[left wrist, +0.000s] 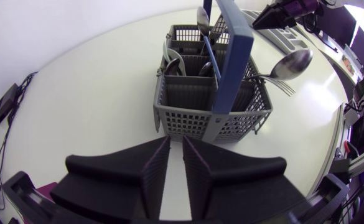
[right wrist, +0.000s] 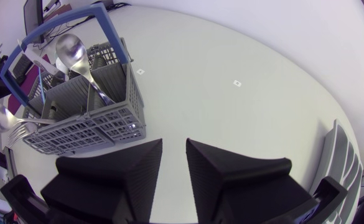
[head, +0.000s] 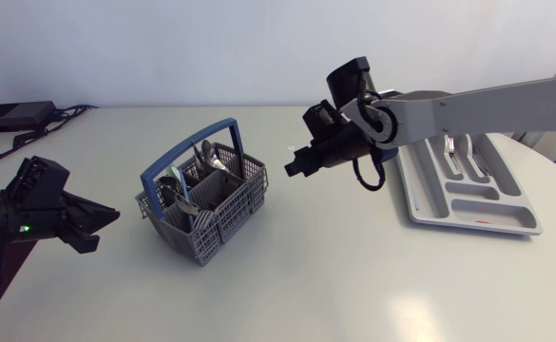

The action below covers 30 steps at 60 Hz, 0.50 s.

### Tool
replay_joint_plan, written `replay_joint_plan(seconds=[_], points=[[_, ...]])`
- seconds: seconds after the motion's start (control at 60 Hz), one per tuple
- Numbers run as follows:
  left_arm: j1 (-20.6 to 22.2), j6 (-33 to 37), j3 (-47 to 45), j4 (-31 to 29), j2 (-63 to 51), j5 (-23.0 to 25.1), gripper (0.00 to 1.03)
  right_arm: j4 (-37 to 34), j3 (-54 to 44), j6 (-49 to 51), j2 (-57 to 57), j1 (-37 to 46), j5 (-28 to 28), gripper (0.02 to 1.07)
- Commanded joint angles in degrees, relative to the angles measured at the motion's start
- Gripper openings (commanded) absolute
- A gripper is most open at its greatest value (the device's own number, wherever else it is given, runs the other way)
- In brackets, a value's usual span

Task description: Sort the cutlery from the basket into the organizer compartments.

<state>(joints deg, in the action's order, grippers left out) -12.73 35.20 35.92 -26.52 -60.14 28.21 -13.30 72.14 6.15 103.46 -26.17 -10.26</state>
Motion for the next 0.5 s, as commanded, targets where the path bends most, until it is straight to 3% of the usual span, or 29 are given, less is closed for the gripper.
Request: replay_joint_plan(seconds=[0.0, 0.233, 0.483], points=[[-0.8, 2.7, -1.7, 1.1, -4.0, 1.1, 0.04, 0.2, 3.3, -1.9, 3.3, -1.2, -0.6, 0.16], [-0.5, 3.0, 0.2, 5.4, -14.8, 2.1, 0.04, -0.5, 11.7, -4.6, 10.7, -1.9, -3.9, 0.08], [-0.5, 2.7, 2.7, 8.6, -21.1, 3.2, 0.04, -1.0, 17.9, -5.6, 17.0, -3.0, -5.9, 0.08]])
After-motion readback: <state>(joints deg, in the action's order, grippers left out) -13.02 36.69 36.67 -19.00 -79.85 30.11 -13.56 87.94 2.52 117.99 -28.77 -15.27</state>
